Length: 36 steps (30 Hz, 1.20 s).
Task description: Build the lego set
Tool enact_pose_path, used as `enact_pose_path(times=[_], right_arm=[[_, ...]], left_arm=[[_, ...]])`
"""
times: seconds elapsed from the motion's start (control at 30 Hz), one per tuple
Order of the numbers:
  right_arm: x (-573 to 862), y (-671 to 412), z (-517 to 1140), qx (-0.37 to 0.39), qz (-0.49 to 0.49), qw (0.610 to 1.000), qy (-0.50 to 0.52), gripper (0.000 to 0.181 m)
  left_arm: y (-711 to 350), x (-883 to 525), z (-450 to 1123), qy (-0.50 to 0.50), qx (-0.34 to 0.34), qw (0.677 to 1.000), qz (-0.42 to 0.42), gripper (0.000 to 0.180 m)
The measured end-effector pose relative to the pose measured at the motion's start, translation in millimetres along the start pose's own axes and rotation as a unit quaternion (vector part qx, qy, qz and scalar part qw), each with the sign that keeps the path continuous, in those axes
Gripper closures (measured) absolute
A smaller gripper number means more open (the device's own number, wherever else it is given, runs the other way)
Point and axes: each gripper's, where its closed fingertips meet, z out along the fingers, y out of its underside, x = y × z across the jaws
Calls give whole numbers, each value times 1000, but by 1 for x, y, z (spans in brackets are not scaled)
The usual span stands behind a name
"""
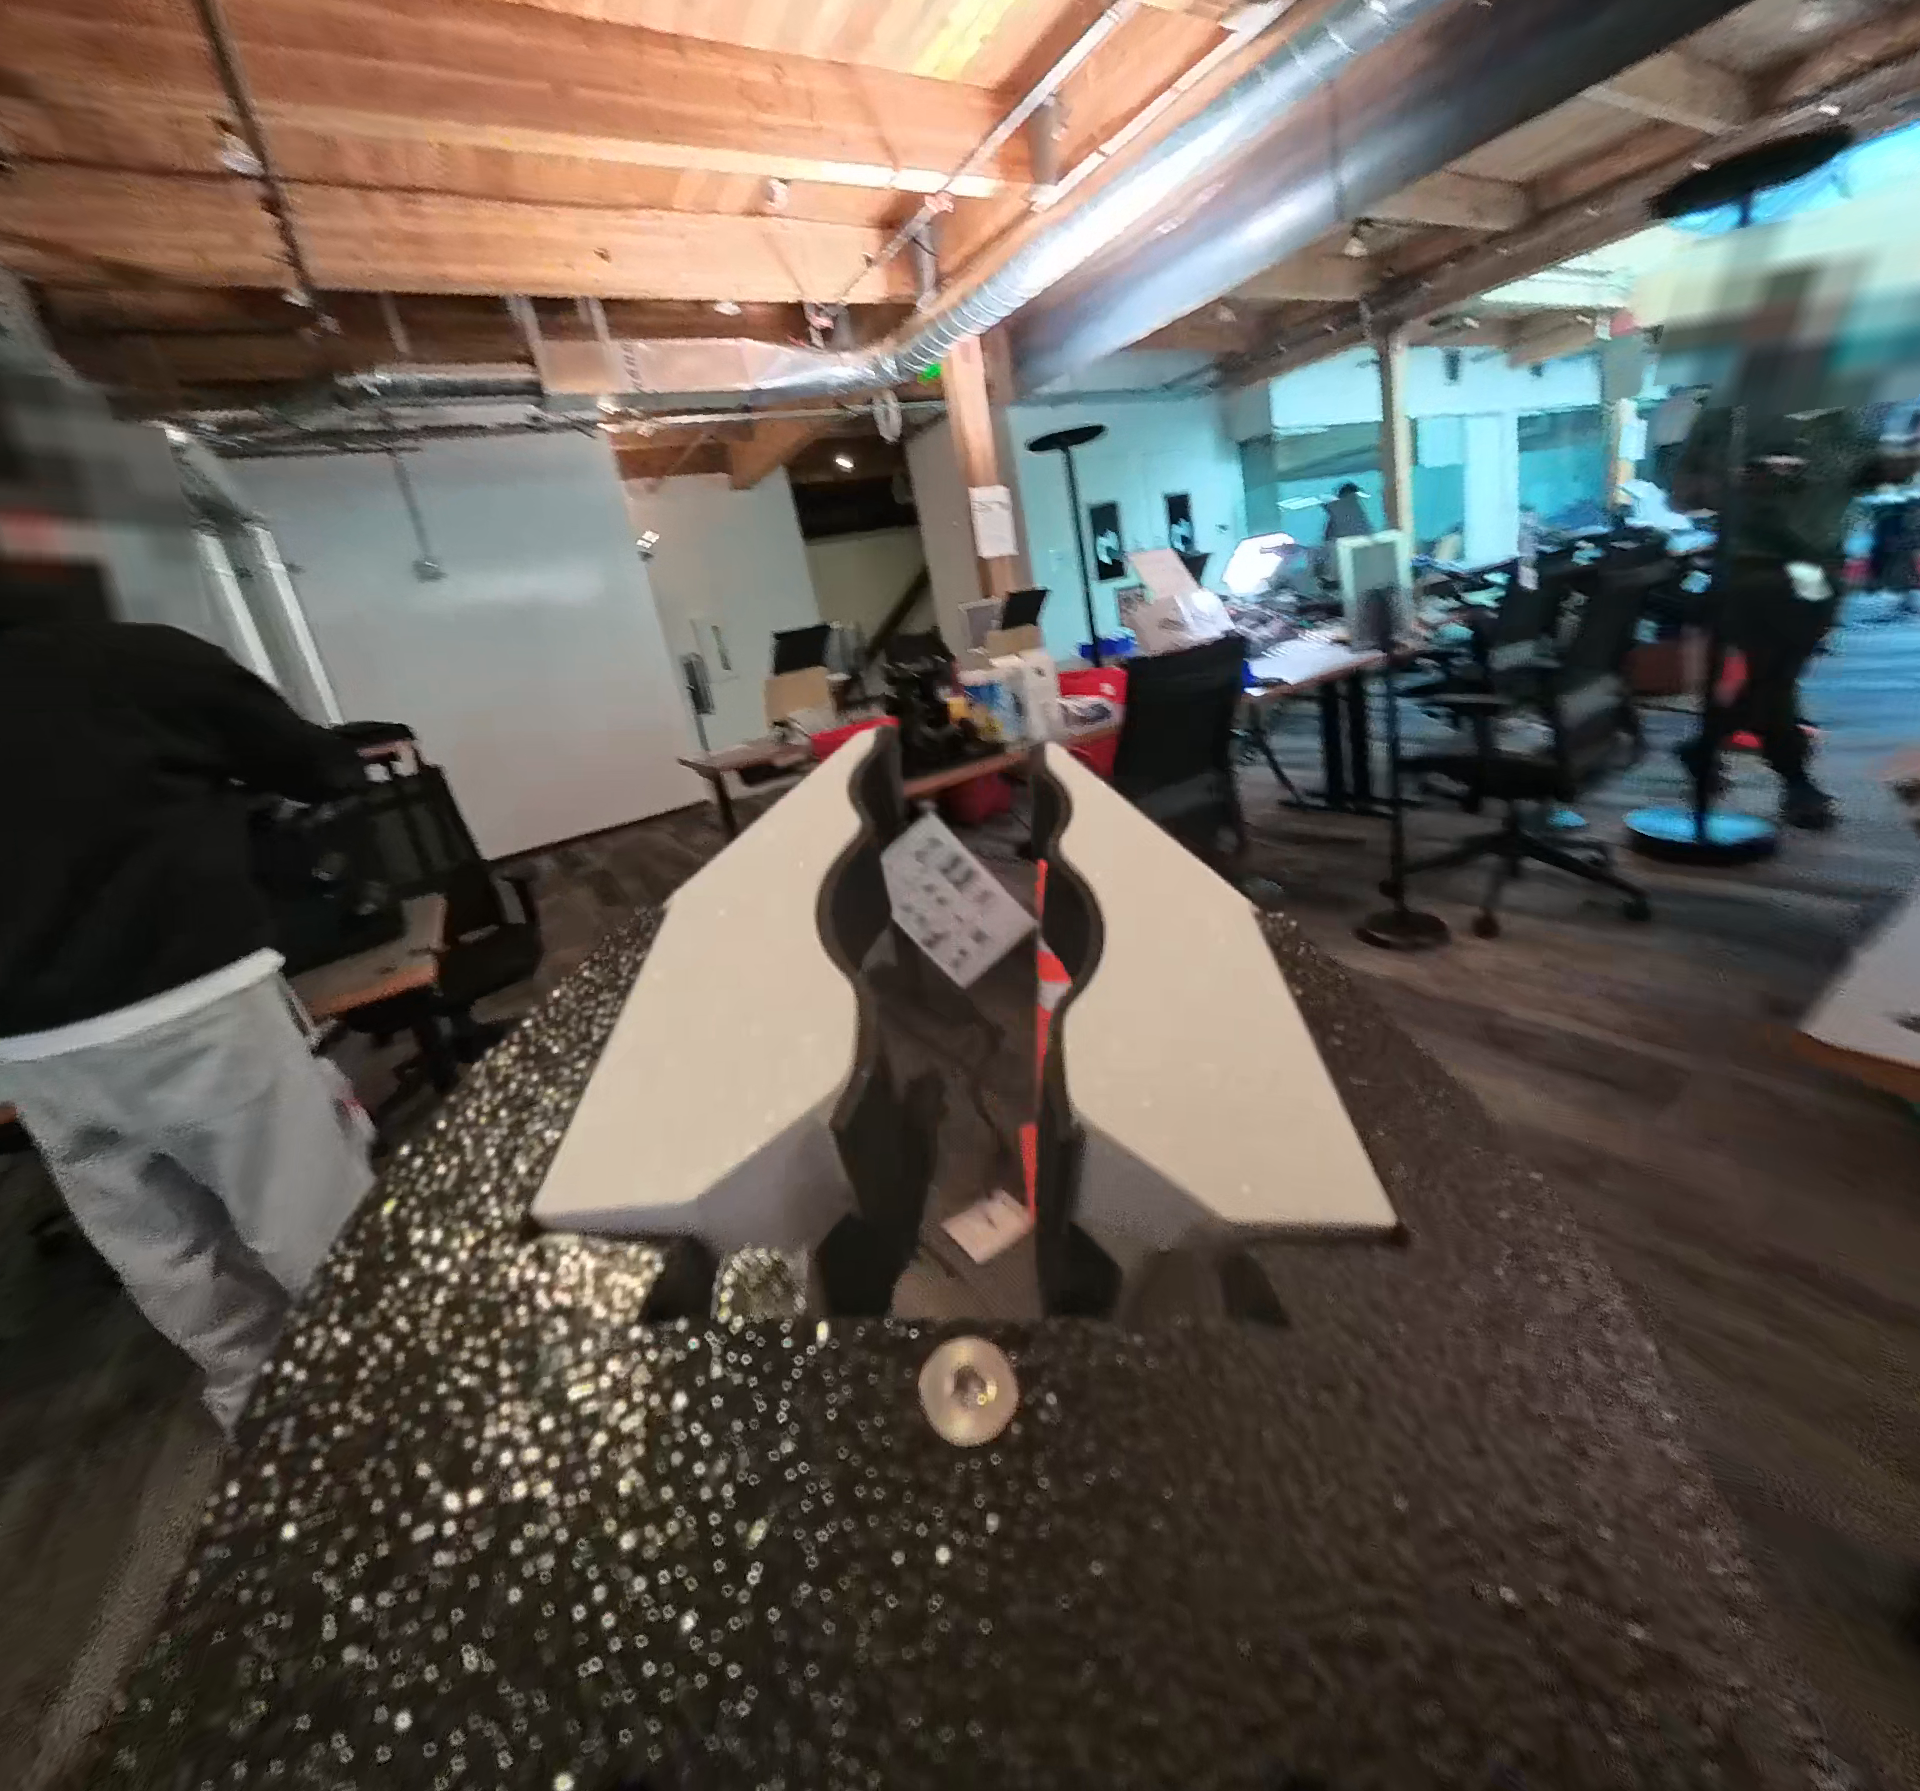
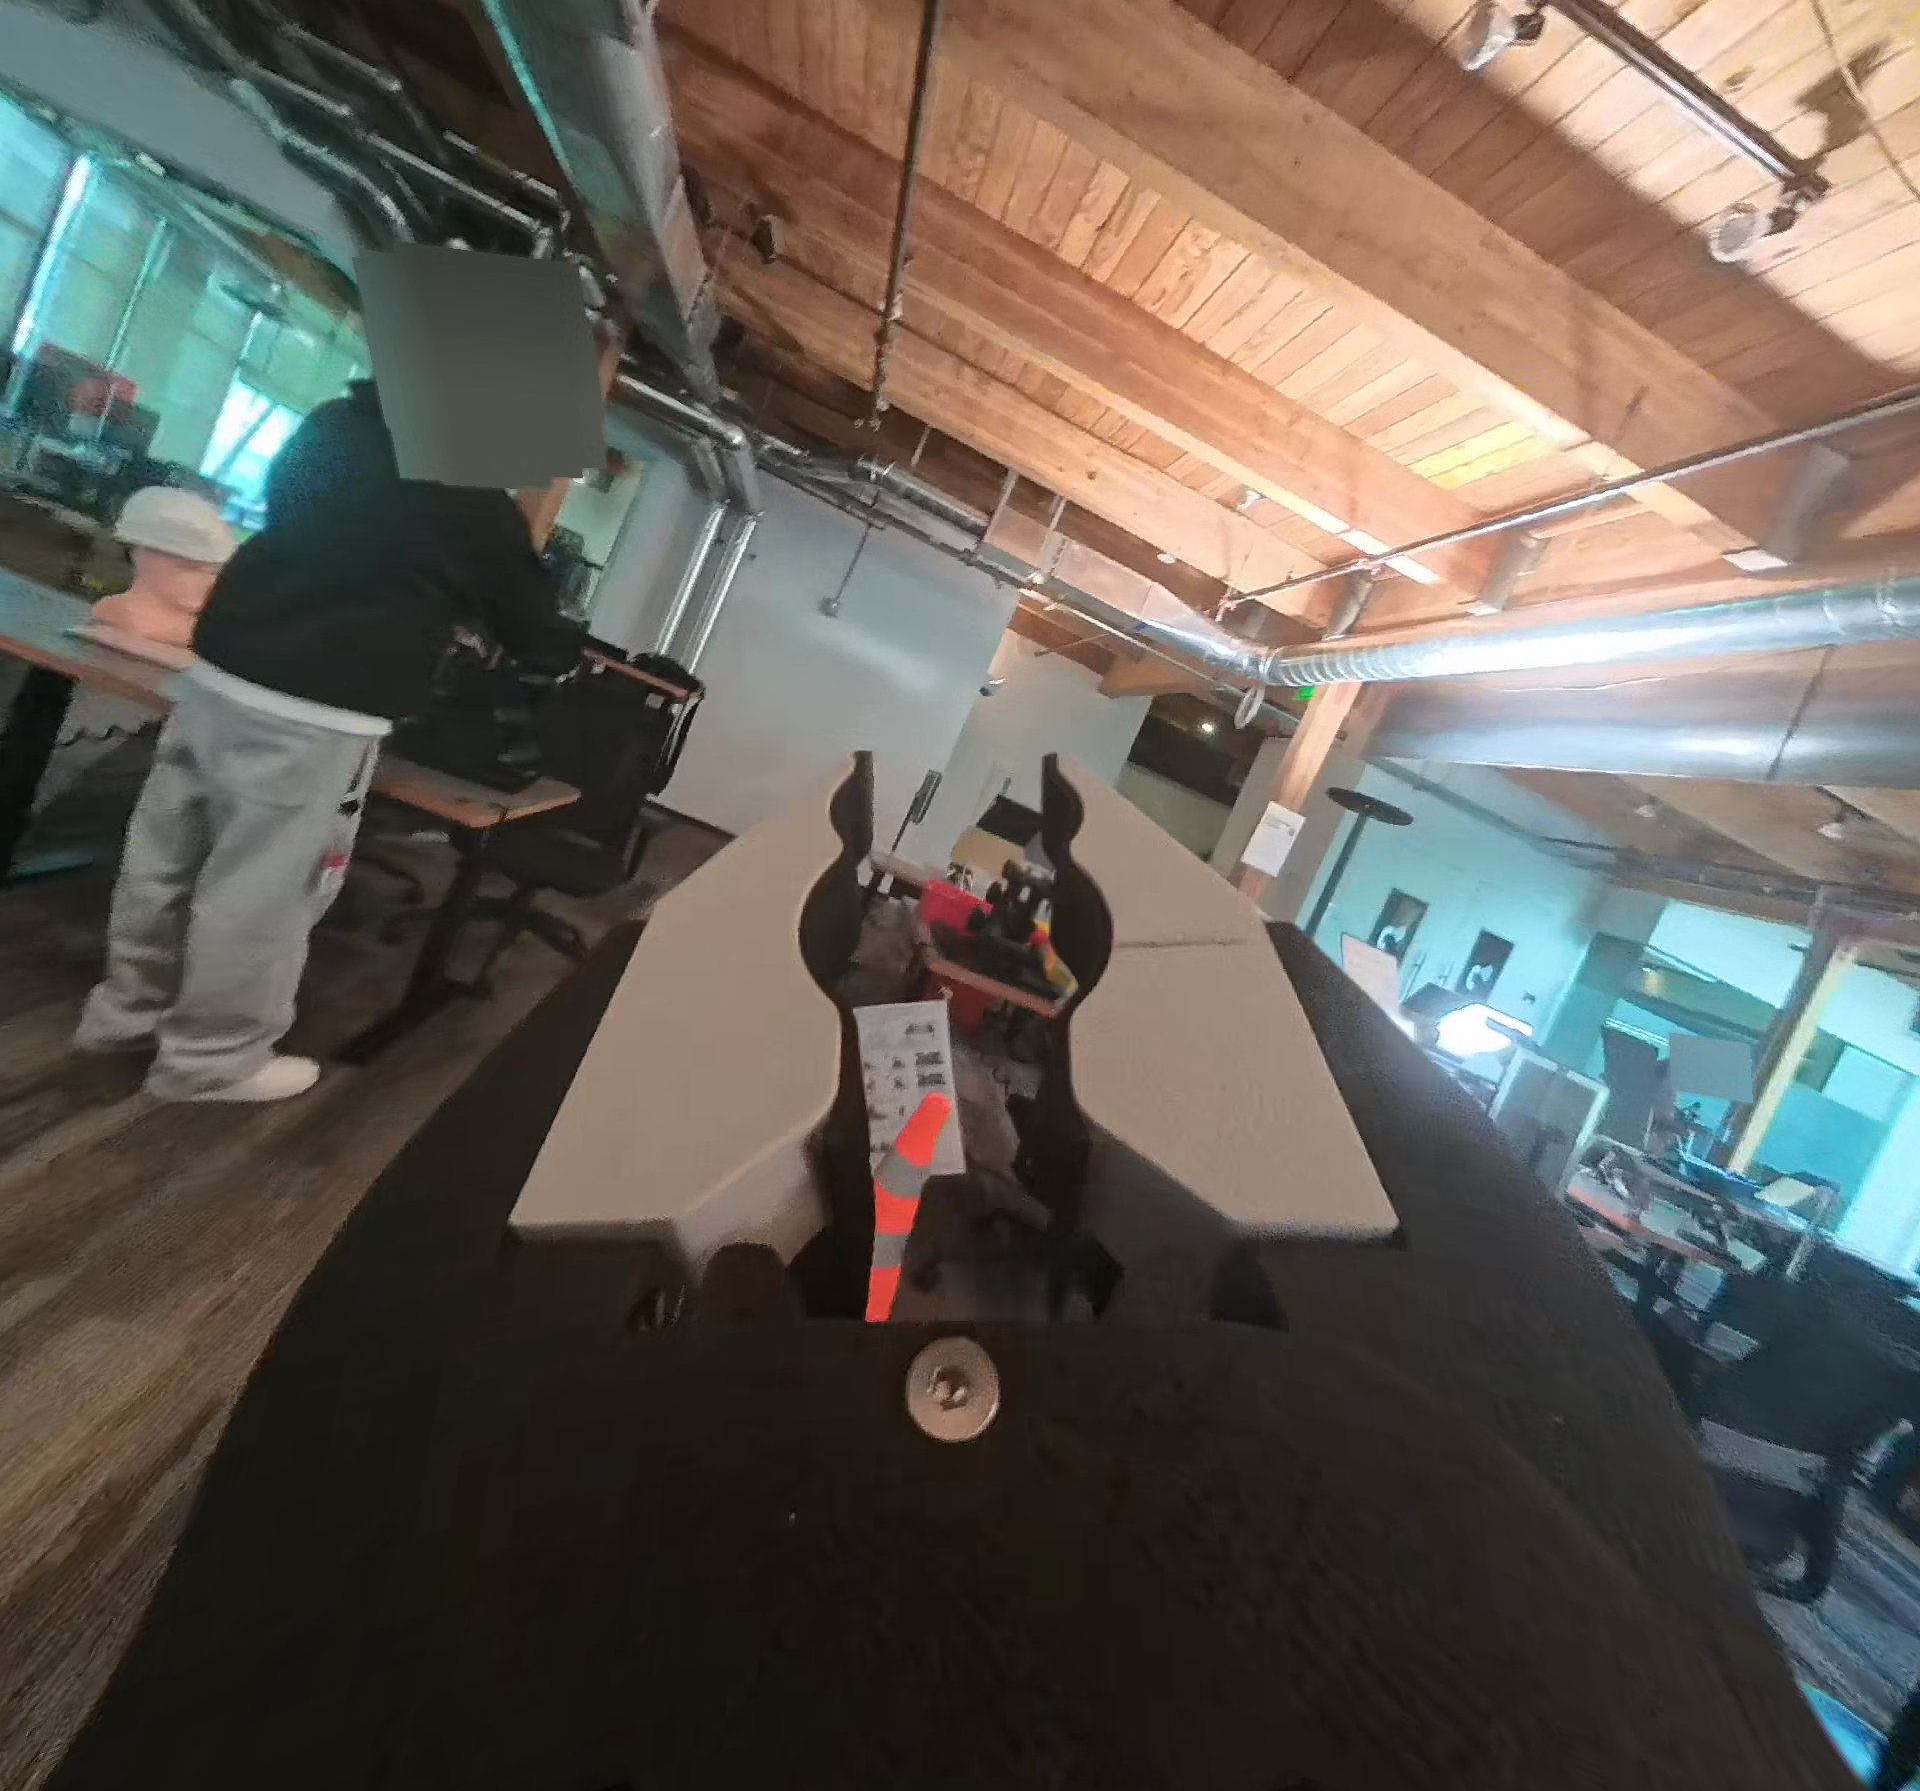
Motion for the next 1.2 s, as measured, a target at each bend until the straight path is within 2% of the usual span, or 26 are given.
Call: enact_pose_path(times=[0.1, 0.2, 0.3, 0.57, 0.7, 0.93, 1.07, 1.2], right_arm=[[45, 34, 62, 10, 3, 1000, 18, 147], [80, 72, 132, -6, 25, 1000, 6, 143], [92, 109, 196, -5, 33, 999, -14, 143], [35, 201, 365, 15, 60, 994, -91, 142], [-1, 240, 451, 39, 71, 991, -106, 140], [-4, 280, 625, 75, 68, 994, -35, 115], [21, 307, 673, 93, 33, 994, 41, 115], [34, 360, 721, 52, -6, 996, 72, 107]], left_arm=[[4, -35, 70, -54, 18, 998, 8, 156], [9, -56, 142, -52, 19, 998, -23, 148], [21, -79, 187, -71, 21, 997, -18, 146], [104, -156, 261, -159, -51, 985, 44, 141], [134, -220, 296, -211, -54, 973, 81, 137], [170, -347, 410, -266, -55, 955, 120, 112], [178, -385, 496, -248, -8, 956, 157, 112], [209, -402, 592, -201, 18, 968, 146, 113]])
